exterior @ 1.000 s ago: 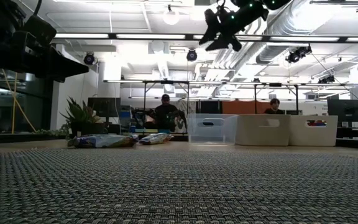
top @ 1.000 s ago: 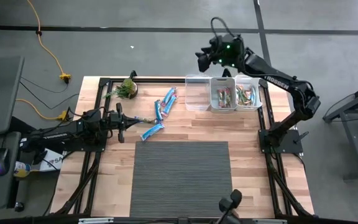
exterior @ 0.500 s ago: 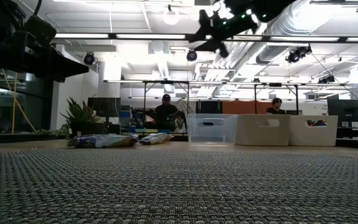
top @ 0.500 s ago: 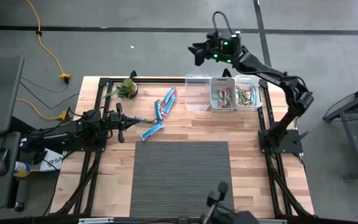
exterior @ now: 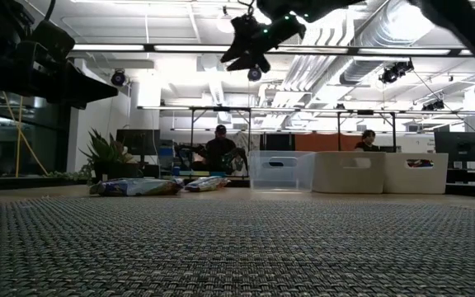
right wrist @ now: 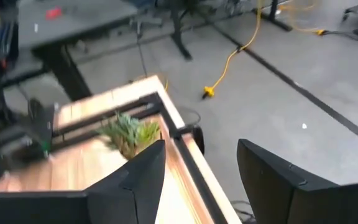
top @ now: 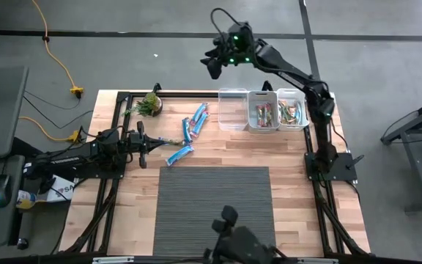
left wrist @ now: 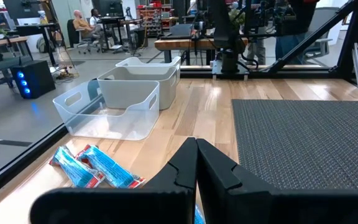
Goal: Pick and place Granola Bars by type
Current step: Adjust the transparent bin on the table
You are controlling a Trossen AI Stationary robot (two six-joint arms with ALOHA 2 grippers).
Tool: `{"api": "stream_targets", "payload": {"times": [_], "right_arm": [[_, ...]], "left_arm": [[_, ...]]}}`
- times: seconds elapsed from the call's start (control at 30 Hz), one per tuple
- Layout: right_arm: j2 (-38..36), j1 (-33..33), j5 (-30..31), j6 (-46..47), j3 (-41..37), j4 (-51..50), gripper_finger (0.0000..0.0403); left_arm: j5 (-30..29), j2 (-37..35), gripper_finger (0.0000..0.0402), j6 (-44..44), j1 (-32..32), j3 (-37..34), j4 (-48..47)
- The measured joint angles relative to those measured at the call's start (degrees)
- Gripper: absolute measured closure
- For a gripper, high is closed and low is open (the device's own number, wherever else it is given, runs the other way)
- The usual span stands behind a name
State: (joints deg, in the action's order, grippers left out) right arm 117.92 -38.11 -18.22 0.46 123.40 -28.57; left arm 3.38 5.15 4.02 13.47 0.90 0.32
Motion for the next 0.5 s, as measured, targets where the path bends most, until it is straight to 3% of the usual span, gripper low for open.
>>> {"api": "stream_targets", "payload": {"times": [0.17,0.5], "right_arm": [[6.2,0.3,-2.2,-5.5,8.1,-6.9,0.0218],[11.9,5.2,-1.5,-28.2,8.4,-18.2,0.0218]], "left_arm": [[0.0,0.0,0.0400,0.0,0.0,0.0,0.0],[0.0,0.0,0.0400,0.0,0.0,0.0,0.0]]}}
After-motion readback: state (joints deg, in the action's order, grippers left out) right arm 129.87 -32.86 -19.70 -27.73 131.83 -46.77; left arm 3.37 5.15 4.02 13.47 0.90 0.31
